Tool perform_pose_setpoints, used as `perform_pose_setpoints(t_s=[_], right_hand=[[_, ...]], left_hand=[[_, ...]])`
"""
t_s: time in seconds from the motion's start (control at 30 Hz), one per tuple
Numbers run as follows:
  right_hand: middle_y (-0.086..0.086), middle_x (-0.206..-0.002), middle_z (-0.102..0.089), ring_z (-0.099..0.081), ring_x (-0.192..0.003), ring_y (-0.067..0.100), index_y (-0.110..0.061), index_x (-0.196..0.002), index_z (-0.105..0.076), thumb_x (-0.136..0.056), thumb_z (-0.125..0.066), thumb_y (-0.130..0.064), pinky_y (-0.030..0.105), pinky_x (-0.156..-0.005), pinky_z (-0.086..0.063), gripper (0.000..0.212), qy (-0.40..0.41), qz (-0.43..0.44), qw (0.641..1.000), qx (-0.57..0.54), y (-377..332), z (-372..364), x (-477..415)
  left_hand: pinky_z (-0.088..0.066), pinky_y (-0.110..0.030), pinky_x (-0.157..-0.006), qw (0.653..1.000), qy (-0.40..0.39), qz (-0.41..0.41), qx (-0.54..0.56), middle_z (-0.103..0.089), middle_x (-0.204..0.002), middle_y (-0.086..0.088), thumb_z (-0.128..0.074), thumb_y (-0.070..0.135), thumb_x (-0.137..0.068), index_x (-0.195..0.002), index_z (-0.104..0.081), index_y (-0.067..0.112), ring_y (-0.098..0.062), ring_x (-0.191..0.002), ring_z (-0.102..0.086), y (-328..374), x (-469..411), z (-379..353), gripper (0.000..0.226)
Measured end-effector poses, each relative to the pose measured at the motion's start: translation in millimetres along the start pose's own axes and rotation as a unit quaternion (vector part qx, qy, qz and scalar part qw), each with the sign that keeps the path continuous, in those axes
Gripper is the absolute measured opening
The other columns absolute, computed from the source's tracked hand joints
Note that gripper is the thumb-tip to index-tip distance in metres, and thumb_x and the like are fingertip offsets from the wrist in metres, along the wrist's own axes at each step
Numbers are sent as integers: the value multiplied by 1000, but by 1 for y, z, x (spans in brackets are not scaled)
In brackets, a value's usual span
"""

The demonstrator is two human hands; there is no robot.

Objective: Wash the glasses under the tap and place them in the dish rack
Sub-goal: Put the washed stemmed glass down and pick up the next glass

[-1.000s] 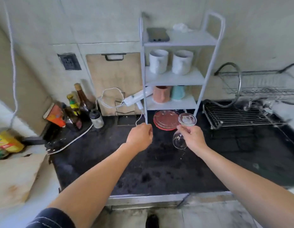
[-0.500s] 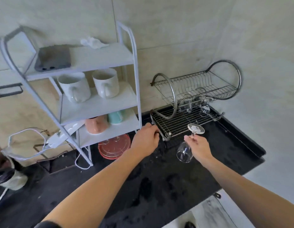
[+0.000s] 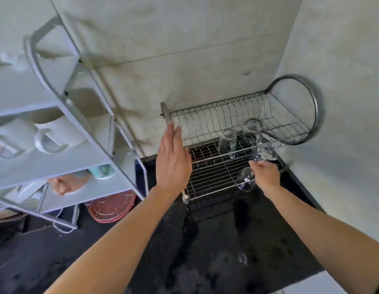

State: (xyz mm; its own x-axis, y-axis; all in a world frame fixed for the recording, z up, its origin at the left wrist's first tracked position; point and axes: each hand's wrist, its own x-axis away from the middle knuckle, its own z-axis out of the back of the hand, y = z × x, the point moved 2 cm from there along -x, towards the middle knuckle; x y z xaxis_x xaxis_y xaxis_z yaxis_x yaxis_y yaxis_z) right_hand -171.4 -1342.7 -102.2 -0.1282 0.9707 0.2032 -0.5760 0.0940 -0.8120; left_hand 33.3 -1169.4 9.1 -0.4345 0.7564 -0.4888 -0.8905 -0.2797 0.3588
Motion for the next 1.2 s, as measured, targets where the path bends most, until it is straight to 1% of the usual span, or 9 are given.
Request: perform_pose_setpoints(t_s=[0.13,0.27,0.37,0.43,0.5,0.6,0.83,1.03,1.2], right_hand=[[9,-47,-42,-44,-49,28,-8,-47,-39,-94,-59,-33,35,-50,-30,57,-11,27,999,23,-6,-9,-39],[24,-56,-55,-54,-53,34,10,-60,-54,-87,-68,-37,40,-58,-48,56,-26,19,999,-7,7,-32,-72],[10,-48,-38,-37,-45,23,1,-58,-45,-87,-69,-38,29,-47,-32,53,-46,30,998,18,8,-44,-80],[6,-50,-37,-36,-45,20,-6,-61,-41,-87,-67,-38,28,-45,-28,49,-58,23,998,28,13,-46,-83],[9,-58,-51,-49,-53,24,-1,-71,-50,-86,-65,-43,31,-51,-37,46,-73,32,996,44,20,-47,-84],[11,-94,-65,-62,-89,33,-1,-105,-62,-88,-66,-40,33,-67,-42,43,-101,54,990,87,22,-50,-84],[21,-126,-54,-55,-112,37,1,-138,-39,-89,-66,-34,40,-86,-48,67,-117,87,964,222,4,-38,-69],[14,-128,-55,-55,-114,34,-6,-130,-50,-87,-66,-24,42,-89,-48,50,-74,118,966,218,3,-19,-42],[3,-111,-68,-63,-101,28,-19,-114,-66,-92,-58,-29,36,-81,-51,26,-112,127,948,270,0,-25,19]], left_hand=[[-47,-49,-99,999,-10,-4,-32,-12,-158,-22,-43,-4,-91,-140,-33,-8,-33,-143,-25,-7,5,-16,51],[-56,-47,-77,998,-5,-7,-68,-10,-157,-22,-32,-1,-87,-131,-44,-2,-36,-131,-43,-6,5,-24,45],[-56,-43,-65,995,3,-12,-100,-19,-153,-28,-35,-1,-86,-119,-54,-1,-36,-118,-50,-5,4,-24,38],[-54,-38,-60,993,8,-23,-120,-24,-150,-32,-36,-2,-85,-110,-61,-2,-35,-116,-48,-3,2,-23,36],[-52,-36,-56,991,11,-27,-133,-23,-149,-32,-36,-1,-86,-104,-65,0,-35,-113,-53,-2,1,-21,34],[-52,-35,-56,990,12,-28,-139,-18,-150,-26,-36,-2,-86,-97,-65,1,-38,-118,-55,-1,1,-21,31],[-57,-39,-62,987,-28,-31,-153,-16,-154,-25,-48,2,-84,-104,-61,5,-40,-112,-54,-3,4,-13,24],[-57,-37,-74,988,-54,-88,-111,-40,-146,-21,-58,7,-84,-99,-63,3,-32,-106,-57,-2,19,11,17],[-54,-34,-56,988,-66,-119,-72,-64,-108,-14,-54,7,-82,-91,-65,4,-28,-86,-64,-18,76,46,14]])
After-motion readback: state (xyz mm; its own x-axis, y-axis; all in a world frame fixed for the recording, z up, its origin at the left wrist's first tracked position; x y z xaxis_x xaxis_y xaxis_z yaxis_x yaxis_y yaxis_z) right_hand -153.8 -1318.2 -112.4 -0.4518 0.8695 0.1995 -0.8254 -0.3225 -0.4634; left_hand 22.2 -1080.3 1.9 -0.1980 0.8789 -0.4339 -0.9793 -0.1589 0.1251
